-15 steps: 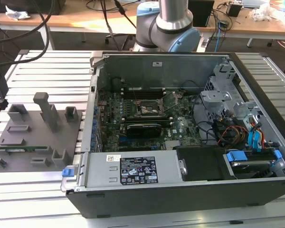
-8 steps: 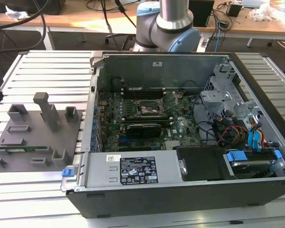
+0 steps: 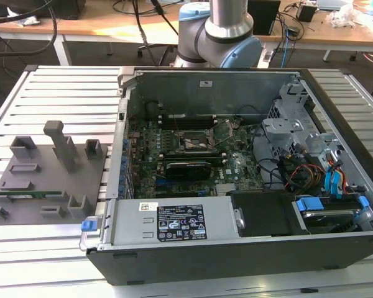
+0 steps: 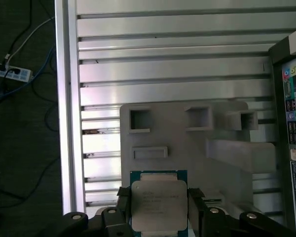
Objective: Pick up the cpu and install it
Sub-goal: 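Pick up the cpu and move it towards the insertion slot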
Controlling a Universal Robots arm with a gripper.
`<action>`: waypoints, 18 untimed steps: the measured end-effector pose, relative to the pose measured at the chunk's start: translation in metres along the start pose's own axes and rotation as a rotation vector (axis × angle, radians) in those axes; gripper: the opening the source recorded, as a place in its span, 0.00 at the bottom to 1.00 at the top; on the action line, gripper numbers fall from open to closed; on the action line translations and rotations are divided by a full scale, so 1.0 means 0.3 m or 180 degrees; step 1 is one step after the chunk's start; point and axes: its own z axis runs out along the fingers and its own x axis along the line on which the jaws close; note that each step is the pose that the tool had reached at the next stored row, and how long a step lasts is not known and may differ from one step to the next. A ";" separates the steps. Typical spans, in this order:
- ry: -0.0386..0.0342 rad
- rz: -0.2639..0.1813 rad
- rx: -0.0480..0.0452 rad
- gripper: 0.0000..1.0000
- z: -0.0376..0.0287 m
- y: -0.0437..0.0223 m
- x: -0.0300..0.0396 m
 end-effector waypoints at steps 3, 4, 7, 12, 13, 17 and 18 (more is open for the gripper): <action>-0.0002 0.0000 0.0000 0.55 -0.028 0.003 -0.001; -0.0002 0.0000 0.0000 0.55 -0.040 0.004 -0.001; -0.0005 0.0000 0.0000 0.55 -0.085 0.008 -0.002; -0.0009 0.0000 -0.0001 0.55 -0.148 0.013 -0.004; -0.0011 -0.0001 0.0000 0.55 -0.162 0.014 -0.004; -0.0015 -0.0001 -0.0001 0.55 -0.192 0.017 -0.005; -0.0016 -0.0001 -0.0002 0.55 -0.192 0.017 -0.005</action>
